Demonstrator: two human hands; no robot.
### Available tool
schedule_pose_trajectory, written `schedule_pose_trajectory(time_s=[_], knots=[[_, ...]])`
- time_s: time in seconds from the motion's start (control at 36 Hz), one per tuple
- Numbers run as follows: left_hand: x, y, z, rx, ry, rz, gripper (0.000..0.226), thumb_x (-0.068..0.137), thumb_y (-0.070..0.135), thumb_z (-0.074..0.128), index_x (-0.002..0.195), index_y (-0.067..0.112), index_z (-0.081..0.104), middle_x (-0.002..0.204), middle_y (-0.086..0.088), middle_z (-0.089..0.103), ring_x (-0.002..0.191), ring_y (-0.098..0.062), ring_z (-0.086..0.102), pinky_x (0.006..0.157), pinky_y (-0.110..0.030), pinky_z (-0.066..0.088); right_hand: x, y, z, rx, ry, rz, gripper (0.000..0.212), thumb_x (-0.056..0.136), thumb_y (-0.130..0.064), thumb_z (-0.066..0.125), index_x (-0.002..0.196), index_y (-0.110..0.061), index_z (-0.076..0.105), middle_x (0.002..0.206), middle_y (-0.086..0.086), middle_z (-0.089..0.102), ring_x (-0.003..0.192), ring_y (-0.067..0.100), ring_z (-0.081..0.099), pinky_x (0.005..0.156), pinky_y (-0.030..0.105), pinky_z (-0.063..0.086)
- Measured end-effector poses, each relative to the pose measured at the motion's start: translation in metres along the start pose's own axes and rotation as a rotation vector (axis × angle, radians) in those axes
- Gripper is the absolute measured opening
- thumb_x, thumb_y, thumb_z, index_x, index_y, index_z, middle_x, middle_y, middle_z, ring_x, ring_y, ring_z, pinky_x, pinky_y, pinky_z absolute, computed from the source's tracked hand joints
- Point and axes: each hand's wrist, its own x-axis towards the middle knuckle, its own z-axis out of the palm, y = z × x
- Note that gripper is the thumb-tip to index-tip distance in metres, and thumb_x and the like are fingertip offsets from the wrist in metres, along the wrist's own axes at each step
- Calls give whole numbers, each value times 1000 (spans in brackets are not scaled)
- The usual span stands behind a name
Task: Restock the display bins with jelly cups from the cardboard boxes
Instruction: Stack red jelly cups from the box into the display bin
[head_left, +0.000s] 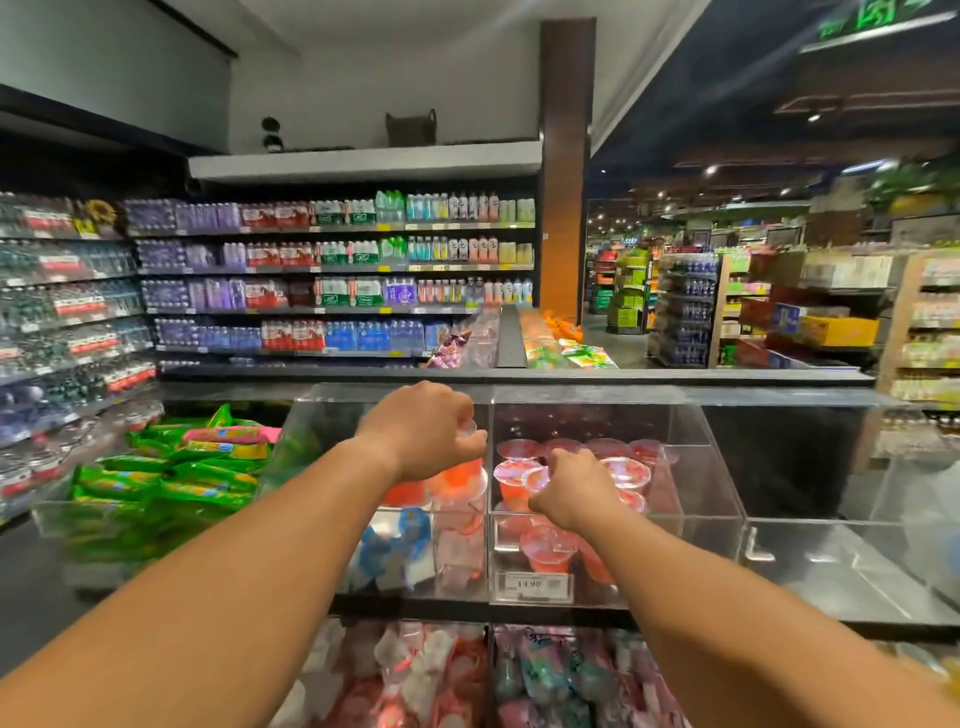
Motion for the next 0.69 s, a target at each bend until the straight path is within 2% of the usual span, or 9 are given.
schedule_pose_trajectory(time_s=[0.17, 0.33, 0.44, 0.56, 0.69], knots=[[4, 0, 5, -21, -11, -4, 26, 90, 51, 53, 86, 27, 62, 91, 7, 62, 81, -17, 59, 71, -37, 52, 9, 2, 5, -79, -16, 2, 56, 83, -50, 73, 126, -19, 56, 130, 14, 54, 117, 31, 52, 96, 38, 44], [5, 1, 11, 0, -15, 12, 29, 91, 52, 53, 90, 25, 63, 94, 5, 63, 84, -19, 59, 72, -35, 50, 13, 9, 5, -78, -56, 35, 78, 69, -79, 70, 122, -24, 57, 128, 6, 60, 118, 30, 54, 95, 44, 48], [7, 1, 15, 1, -13, 17, 33, 91, 54, 53, 92, 23, 65, 93, 5, 64, 83, -17, 59, 72, -36, 51, 11, 11, 6, -109, -40, 42, 77, 71, -82, 64, 121, -23, 59, 127, 6, 59, 120, 31, 49, 94, 43, 45], [10, 1, 19, 6, -7, 18, 28, 91, 53, 53, 87, 26, 59, 88, 6, 59, 81, -18, 57, 68, -33, 45, 10, 12, 6, -131, -50, 44, 86, 68, -88, 59, 123, -22, 60, 128, 7, 57, 122, 33, 47, 98, 46, 44], [12, 1, 24, -14, -22, 11, 34, 89, 55, 53, 93, 24, 66, 94, 5, 65, 85, -20, 60, 77, -37, 53, 10, 12, 7, -171, -57, 32, 87, 69, -91, 53, 120, -22, 64, 129, 7, 59, 119, 33, 49, 99, 48, 44]])
